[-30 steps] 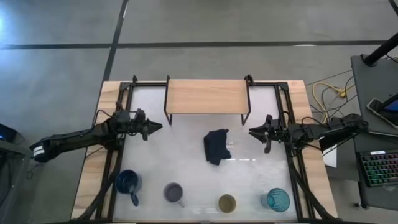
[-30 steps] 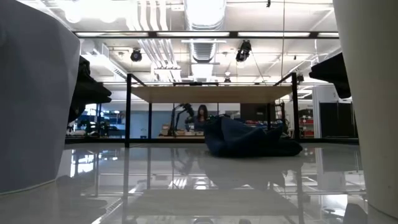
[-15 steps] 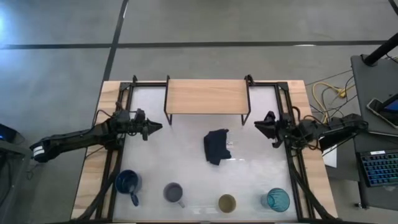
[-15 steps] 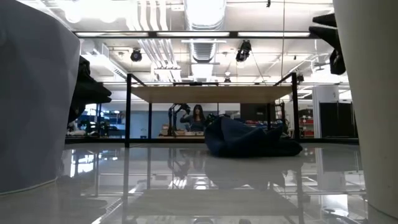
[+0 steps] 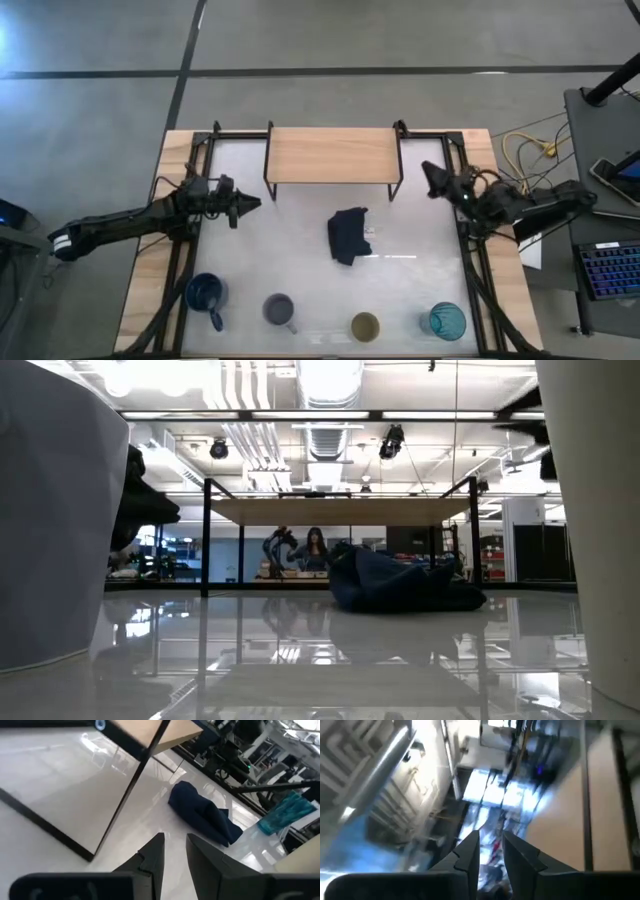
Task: Stack small to large cups/mugs on shelf
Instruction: Put the blue cup on the shelf
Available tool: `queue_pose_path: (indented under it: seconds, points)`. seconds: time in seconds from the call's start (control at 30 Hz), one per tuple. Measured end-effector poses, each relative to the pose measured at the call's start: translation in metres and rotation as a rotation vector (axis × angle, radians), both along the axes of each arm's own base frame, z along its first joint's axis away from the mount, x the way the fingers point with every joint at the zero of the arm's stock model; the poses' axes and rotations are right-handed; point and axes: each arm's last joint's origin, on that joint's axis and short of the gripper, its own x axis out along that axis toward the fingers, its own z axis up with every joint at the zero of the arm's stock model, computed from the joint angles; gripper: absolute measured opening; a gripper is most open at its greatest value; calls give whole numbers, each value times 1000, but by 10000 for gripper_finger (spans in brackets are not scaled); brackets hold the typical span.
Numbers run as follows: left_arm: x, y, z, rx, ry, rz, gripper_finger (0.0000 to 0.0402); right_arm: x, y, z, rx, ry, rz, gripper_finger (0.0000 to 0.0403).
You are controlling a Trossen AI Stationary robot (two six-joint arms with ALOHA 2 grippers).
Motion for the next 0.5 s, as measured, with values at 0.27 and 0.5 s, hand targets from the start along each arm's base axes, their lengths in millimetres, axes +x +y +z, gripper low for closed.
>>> queue_pose_path:
  seconds: [0.27,0.5]
  points:
    - [0,0,0,11,3,-3,67,-3,2,128,-559,27,-132,72]
    - [0,0,0,9,1,-3,67,-4,9,215,-1325,355,-356,79]
